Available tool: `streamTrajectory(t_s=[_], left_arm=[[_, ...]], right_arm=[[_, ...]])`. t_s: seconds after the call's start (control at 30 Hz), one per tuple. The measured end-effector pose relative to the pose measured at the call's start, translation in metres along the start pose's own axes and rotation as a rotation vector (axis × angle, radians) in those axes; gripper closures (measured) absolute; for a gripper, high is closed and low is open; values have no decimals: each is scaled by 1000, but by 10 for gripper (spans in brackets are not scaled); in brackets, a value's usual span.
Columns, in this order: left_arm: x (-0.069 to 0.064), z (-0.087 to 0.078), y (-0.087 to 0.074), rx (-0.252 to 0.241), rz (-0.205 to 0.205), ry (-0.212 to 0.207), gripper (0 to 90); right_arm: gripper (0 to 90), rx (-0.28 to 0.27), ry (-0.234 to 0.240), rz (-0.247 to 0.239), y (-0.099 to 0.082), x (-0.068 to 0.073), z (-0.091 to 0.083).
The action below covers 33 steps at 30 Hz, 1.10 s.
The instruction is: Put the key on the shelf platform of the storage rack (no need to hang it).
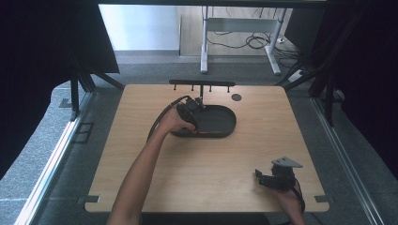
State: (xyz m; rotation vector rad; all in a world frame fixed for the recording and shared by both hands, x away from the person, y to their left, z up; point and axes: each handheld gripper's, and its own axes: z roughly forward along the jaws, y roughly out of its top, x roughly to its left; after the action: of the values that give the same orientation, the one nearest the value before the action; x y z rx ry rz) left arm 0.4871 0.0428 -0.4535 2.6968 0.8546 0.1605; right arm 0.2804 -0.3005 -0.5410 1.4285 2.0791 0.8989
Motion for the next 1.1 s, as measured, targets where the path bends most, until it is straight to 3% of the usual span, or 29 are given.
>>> streamTrajectory(t_s=[0.27, 0.67, 0.93, 1.07, 1.1], left_arm=[[-3, -18, -14, -51, 14, 5, 359], [-23, -48, -48, -120, 44, 34, 335], [-37, -58, -84, -154, 38, 31, 331], [-44, -59, -111, -179, 28, 21, 331], [-44, -59, -111, -179, 28, 21, 331]], right_arm=[[170, -1, -6, 3, 0, 1, 0], [164, 2, -7, 8, 1, 1, 1], [164, 2, -8, 9, 1, 1, 2], [164, 1, -8, 8, 1, 1, 2], [163, 1, -8, 8, 1, 1, 2]])
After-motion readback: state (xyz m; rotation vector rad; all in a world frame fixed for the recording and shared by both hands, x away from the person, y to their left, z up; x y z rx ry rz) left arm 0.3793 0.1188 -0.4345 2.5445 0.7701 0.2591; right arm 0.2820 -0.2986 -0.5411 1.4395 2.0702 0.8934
